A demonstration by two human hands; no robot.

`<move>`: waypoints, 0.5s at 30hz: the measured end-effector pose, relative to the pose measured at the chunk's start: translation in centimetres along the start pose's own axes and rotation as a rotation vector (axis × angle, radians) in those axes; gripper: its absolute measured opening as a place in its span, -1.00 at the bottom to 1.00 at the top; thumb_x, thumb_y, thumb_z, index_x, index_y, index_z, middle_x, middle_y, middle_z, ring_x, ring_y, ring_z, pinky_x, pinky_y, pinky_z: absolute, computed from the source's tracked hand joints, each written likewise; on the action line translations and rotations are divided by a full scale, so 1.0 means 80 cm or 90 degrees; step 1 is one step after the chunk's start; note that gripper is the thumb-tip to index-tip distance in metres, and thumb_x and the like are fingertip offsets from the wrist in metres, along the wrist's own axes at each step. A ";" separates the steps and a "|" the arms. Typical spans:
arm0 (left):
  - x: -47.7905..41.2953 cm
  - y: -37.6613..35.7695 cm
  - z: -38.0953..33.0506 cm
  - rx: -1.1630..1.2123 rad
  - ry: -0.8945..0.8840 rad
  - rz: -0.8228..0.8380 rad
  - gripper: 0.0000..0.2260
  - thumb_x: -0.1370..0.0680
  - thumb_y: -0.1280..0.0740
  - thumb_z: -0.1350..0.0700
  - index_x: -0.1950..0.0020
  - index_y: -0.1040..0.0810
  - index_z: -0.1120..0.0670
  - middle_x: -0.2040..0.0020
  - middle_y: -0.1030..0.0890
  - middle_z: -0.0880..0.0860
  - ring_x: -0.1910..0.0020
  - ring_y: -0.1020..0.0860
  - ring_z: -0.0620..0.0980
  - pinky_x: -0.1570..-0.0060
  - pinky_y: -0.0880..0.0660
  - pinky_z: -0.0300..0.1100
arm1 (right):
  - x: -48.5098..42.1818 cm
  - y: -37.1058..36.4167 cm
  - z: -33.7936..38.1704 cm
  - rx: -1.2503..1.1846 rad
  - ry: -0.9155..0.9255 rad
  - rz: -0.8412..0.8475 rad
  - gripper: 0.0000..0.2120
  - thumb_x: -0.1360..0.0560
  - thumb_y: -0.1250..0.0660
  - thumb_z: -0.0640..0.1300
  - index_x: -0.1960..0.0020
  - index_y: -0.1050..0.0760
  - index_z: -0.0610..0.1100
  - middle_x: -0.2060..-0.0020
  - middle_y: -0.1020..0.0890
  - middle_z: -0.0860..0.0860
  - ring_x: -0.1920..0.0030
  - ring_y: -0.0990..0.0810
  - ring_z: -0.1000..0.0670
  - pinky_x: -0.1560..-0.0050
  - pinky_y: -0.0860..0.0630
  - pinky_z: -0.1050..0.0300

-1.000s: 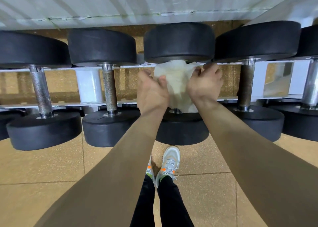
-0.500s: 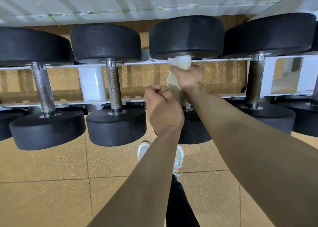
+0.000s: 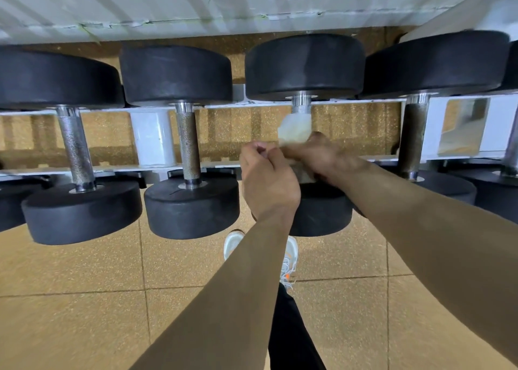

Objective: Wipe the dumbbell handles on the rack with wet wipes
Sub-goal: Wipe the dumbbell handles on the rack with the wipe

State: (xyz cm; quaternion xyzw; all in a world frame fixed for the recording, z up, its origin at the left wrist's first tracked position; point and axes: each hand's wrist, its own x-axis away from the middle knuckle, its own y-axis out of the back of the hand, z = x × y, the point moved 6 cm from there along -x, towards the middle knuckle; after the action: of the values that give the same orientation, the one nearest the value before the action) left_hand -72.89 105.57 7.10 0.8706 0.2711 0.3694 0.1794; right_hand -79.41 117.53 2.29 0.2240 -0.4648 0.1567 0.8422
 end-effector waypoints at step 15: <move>-0.005 -0.005 0.001 -0.022 -0.013 0.013 -0.89 -0.66 -0.13 -0.03 -0.03 -0.42 -0.08 -0.03 -0.56 -0.08 0.07 -0.55 -0.07 -0.01 -0.50 -0.03 | -0.038 -0.006 0.031 -0.436 0.035 0.182 -0.87 -0.49 -0.46 -0.15 0.23 -0.61 -0.11 0.38 -0.60 0.00 0.36 -0.60 0.02 0.30 -0.54 0.15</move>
State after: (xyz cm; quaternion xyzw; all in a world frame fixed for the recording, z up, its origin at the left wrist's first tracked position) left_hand -73.16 105.65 6.62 0.8738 0.2536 0.3671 0.1935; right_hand -82.52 115.67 0.71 -0.1420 -0.4942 0.1143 0.8500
